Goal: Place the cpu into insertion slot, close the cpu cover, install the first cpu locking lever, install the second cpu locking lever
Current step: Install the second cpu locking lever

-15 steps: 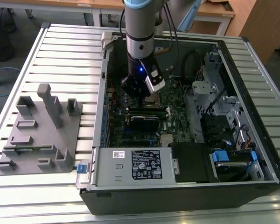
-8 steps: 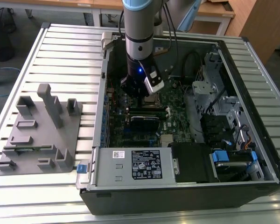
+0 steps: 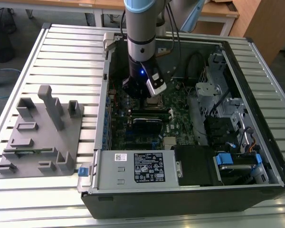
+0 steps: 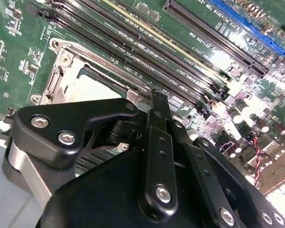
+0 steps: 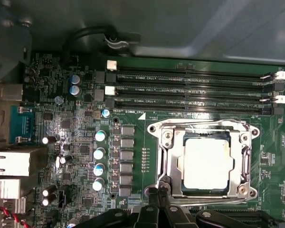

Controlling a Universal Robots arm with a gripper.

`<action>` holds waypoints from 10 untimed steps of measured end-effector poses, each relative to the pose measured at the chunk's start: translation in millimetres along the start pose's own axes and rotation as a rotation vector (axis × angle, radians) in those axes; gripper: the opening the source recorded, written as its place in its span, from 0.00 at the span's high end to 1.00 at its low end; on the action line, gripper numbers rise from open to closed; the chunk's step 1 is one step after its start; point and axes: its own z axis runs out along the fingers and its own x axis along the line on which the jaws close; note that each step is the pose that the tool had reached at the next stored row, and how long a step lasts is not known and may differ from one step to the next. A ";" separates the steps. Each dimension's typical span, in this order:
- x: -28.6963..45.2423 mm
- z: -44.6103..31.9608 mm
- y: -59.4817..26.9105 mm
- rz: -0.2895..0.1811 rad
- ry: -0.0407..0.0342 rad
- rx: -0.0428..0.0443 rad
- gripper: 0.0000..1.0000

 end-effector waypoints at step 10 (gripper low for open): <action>5.6 0.8 0.1 0.001 -0.0003 -0.0147 0.89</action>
